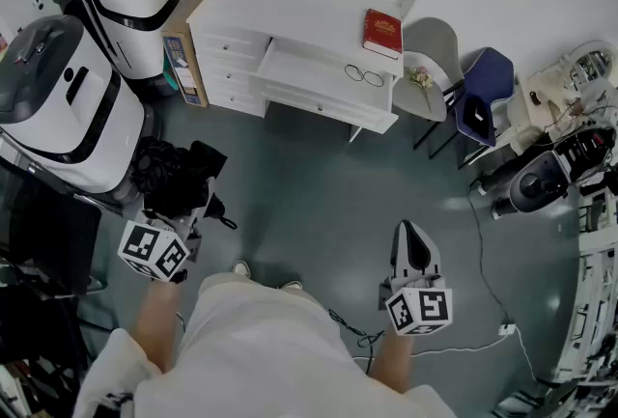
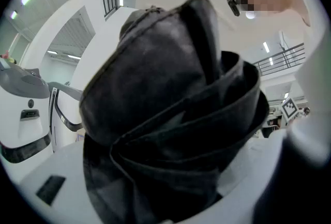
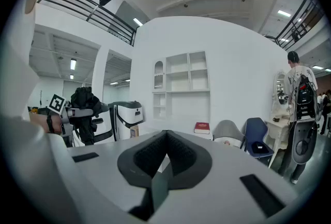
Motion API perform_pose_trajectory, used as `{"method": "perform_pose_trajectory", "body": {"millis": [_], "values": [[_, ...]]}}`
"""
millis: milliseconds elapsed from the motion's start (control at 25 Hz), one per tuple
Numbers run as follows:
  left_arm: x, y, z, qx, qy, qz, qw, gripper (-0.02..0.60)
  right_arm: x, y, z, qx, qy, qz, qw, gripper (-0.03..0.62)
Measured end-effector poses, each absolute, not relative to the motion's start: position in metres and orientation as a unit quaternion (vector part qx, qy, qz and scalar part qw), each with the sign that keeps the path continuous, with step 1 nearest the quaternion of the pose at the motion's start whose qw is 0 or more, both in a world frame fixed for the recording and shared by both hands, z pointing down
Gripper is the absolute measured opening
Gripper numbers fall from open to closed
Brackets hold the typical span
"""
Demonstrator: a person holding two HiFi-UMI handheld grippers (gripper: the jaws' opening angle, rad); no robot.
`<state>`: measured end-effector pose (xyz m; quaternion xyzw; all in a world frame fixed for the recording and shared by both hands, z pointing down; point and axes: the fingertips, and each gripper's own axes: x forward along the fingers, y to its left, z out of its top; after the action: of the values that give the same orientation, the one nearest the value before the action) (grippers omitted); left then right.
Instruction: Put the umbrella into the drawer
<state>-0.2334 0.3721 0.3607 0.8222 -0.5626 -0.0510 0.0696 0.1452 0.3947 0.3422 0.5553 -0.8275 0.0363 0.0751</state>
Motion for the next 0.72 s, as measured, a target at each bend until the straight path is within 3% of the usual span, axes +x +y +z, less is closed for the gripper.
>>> {"method": "perform_pose_trajectory", "body": {"millis": [720], "values": [[-0.198, 0.364, 0.358, 0.820, -0.566, -0.050, 0.072, 0.282, 0.166, 0.385, 0.341, 0.525, -0.849, 0.051, 0.039, 0.000]]}}
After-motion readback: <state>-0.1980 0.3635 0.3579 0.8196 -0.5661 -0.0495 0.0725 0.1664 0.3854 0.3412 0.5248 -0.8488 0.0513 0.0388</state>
